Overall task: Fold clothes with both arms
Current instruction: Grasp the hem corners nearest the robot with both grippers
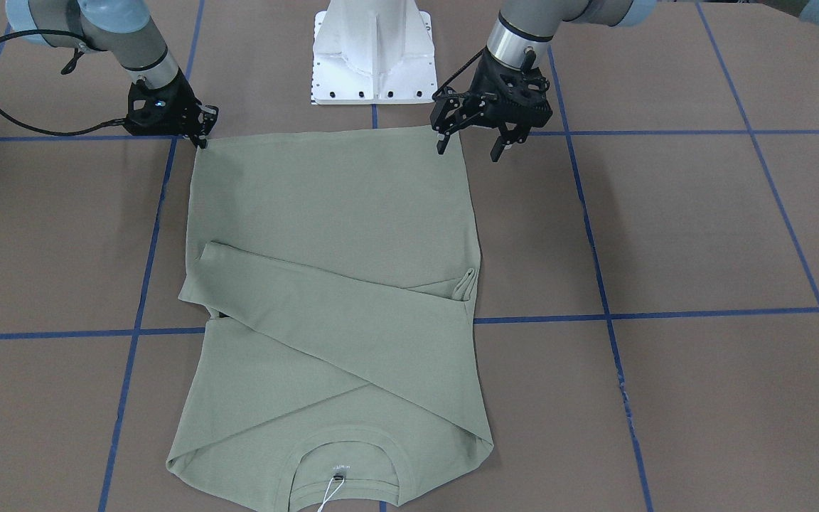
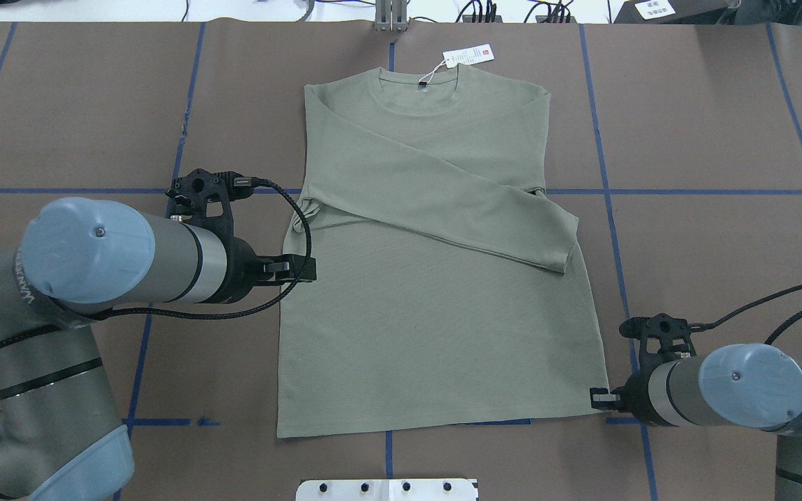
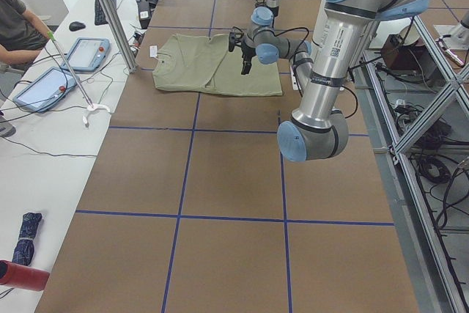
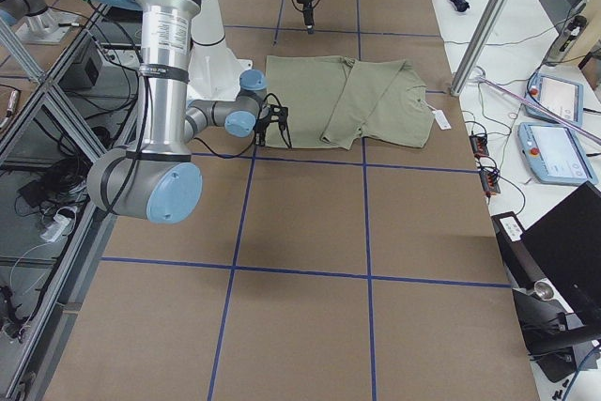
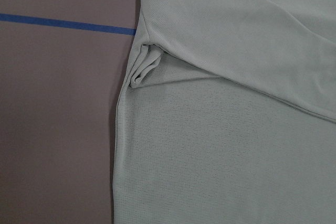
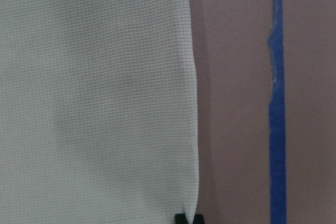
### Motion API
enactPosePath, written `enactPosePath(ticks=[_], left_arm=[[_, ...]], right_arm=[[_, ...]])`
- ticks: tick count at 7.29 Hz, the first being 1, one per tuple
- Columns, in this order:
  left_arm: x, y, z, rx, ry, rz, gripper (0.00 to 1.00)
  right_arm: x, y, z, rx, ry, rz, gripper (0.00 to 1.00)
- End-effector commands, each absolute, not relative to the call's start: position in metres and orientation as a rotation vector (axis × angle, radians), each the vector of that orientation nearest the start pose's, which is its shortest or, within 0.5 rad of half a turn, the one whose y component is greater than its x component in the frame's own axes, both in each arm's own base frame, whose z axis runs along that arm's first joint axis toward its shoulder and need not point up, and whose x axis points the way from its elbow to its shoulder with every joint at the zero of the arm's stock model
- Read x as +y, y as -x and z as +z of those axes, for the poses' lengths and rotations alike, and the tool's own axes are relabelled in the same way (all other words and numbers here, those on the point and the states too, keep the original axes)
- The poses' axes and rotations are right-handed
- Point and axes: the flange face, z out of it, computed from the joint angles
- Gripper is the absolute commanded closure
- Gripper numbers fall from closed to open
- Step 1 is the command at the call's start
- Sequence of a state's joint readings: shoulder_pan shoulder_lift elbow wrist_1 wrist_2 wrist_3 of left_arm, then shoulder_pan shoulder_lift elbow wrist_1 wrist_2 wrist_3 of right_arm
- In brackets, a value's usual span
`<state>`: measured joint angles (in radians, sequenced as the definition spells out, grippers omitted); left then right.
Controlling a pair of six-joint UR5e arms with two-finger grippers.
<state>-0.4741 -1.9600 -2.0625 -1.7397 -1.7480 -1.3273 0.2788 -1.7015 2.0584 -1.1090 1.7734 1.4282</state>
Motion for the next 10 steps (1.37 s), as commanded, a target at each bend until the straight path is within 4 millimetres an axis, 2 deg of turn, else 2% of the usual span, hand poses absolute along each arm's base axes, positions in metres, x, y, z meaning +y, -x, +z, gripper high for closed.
enactPosePath(ticks=[1,2,3,4,5,6,8,10], left_arm=[[-0.328,-0.458,0.236,1.01,-0.143,-0.132,0.0],[-0.3,-0.476,0.243,1.004,-0.079,-0.147,0.0],[-0.267,-0.494,0.245,0.997,0.002,-0.172,0.01],[-0.231,-0.512,0.262,0.954,0.053,-0.175,0.01],[-0.213,-0.522,0.272,0.904,0.064,-0.176,0.01],[-0.212,-0.529,0.281,0.869,0.066,-0.178,0.02],[-0.212,-0.532,0.282,0.855,0.07,-0.188,0.09],[-0.219,-0.537,0.292,0.831,0.064,-0.2,0.09]], right_arm=[[-0.239,0.391,0.419,-0.879,0.004,0.057,1.0],[-0.241,0.385,0.41,-0.898,-0.005,0.062,1.0],[-0.241,0.386,0.409,-0.905,-0.005,0.06,1.0],[-0.242,0.386,0.409,-0.903,-0.005,0.062,1.0],[-0.242,0.386,0.41,-0.903,-0.005,0.062,1.0],[-0.242,0.387,0.408,-0.908,-0.005,0.061,1.0],[-0.243,0.388,0.408,-0.908,-0.004,0.061,1.0],[-0.245,0.386,0.408,-0.91,-0.007,0.067,1.0]])
